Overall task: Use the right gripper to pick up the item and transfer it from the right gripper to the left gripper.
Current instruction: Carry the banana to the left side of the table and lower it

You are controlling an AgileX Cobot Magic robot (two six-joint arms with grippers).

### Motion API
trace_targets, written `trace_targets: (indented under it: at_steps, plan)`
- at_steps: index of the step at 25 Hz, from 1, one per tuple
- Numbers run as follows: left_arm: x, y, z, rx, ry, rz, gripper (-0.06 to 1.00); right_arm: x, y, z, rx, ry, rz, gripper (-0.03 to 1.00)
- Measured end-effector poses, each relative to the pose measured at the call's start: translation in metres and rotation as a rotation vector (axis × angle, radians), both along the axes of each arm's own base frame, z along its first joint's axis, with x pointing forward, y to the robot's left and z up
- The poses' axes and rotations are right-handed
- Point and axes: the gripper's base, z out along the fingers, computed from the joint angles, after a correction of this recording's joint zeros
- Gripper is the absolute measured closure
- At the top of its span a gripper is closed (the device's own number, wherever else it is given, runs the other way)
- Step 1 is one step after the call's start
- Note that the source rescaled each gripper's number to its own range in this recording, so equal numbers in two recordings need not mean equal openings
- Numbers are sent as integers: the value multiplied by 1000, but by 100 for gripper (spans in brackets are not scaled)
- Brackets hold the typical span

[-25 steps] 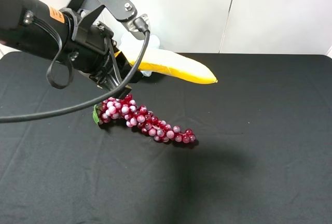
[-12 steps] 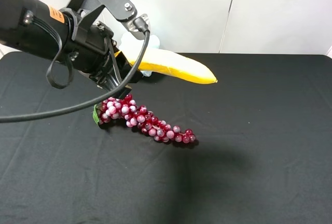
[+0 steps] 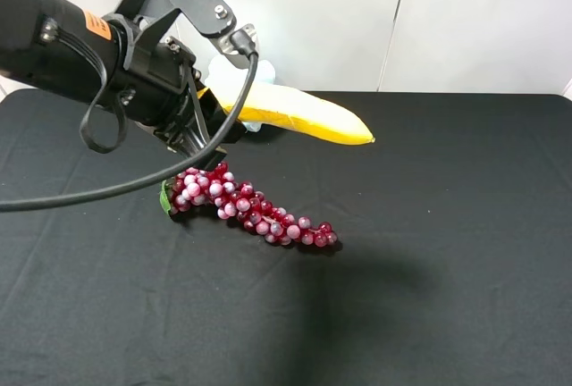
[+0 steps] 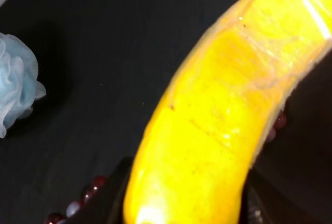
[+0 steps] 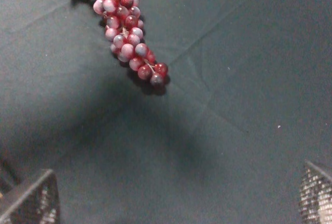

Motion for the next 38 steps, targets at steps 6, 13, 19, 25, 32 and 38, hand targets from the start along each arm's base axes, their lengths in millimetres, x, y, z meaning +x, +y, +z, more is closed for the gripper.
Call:
trace_targets:
  at_steps: [6, 13, 19, 25, 32, 38]
  plan:
    - [0, 0, 0, 0, 0, 0, 94, -1, -1, 0, 8, -2, -28, -3]
    - [-3, 1, -3, 25, 41, -16, 94, -13, -10, 1, 68, -77, -331, -3]
    - [-7, 2, -6, 49, 83, -29, 94, -16, -10, 1, 74, -95, -545, -3]
    - [-7, 2, -5, 22, 128, 23, 94, -16, -9, 1, 75, -95, -600, -3]
    - [2, 4, 12, 29, 121, 123, 94, -16, -9, 1, 76, -95, -600, -3]
    - [16, 16, 40, 145, 61, 292, 94, -16, -9, 1, 76, -95, -600, -3]
